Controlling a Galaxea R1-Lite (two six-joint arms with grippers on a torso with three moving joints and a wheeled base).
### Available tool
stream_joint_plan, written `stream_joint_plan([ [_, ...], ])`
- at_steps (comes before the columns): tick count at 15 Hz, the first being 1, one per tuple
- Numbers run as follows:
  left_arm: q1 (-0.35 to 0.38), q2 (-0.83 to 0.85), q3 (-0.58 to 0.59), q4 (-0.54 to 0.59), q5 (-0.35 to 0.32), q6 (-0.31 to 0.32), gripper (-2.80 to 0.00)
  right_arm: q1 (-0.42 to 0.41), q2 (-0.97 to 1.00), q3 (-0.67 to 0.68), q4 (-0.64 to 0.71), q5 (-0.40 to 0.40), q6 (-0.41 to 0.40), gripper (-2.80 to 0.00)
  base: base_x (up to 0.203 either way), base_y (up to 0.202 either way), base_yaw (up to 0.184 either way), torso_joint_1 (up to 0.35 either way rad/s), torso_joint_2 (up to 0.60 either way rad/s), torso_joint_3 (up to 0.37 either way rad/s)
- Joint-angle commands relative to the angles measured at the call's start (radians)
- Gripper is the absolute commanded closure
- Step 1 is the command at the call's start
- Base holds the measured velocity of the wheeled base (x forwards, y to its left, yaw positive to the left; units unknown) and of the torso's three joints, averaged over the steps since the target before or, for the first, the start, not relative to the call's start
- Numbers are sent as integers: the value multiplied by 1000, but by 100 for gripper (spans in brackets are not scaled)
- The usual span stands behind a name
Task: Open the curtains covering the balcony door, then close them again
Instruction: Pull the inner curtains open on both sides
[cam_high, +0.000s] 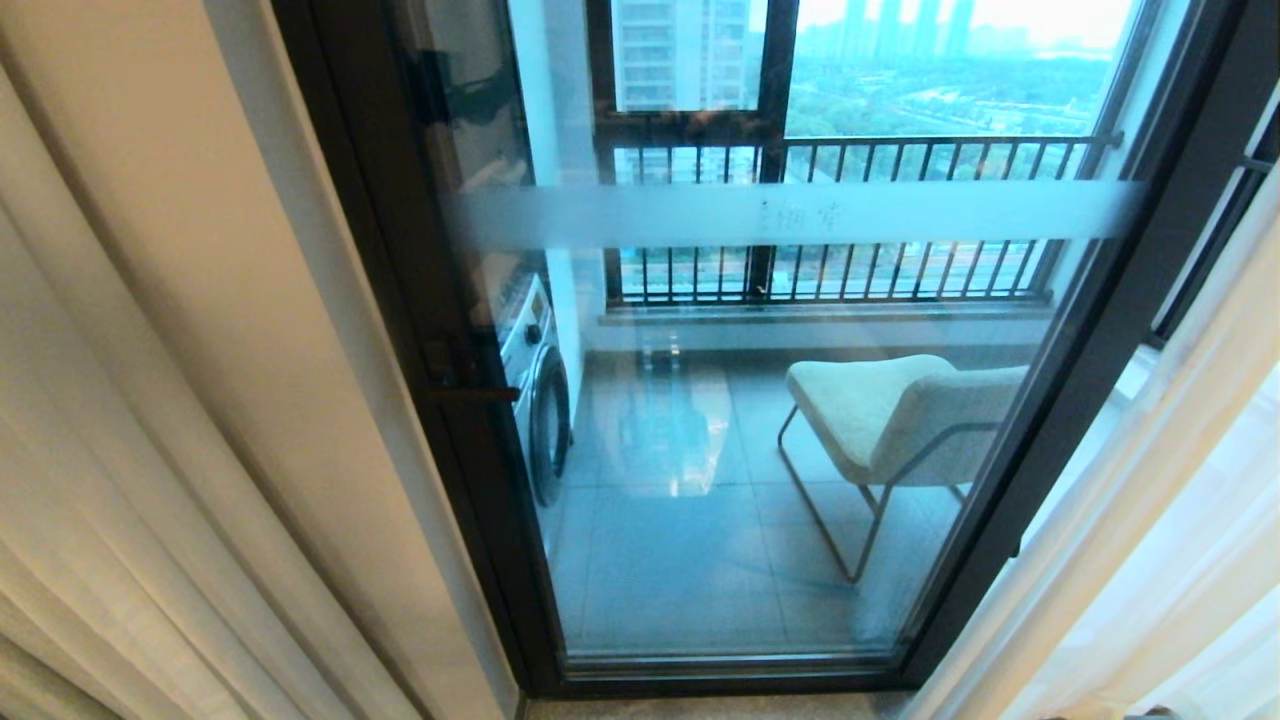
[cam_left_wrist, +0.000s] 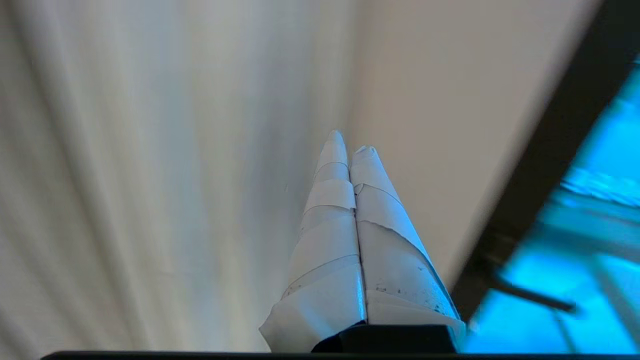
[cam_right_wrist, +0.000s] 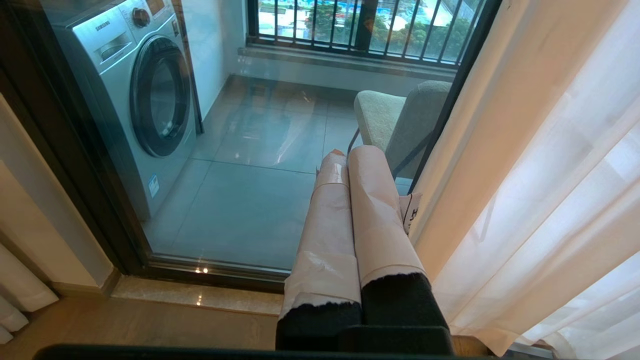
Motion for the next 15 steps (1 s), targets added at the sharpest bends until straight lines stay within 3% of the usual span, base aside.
stream_joint_plan([
  [1,-92,-28,56,-5,-3,2,0,2,1,0,0,1,-1,0,0,0,0,0,0,0],
  [6,-242,-95,225,-1,-2,81,0,1,1,0,0,0,-1,0,0,0,0,0,0,0],
  [8,-288,-139,323,16,-3,167,0,0,1,0,0,1,-1,0,0,0,0,0,0,0],
  [10,-381,-194,361,111,2,230,0,1,1,0,0,1,-1,0,0,0,0,0,0,0],
  [13,-538,-326,413,376,18,321,0,0,1,0,0,1,-1,0,0,0,0,0,0,0],
  [15,-601,-440,479,429,51,350,0,2,1,0,0,0,-1,0,0,0,0,0,0,0],
])
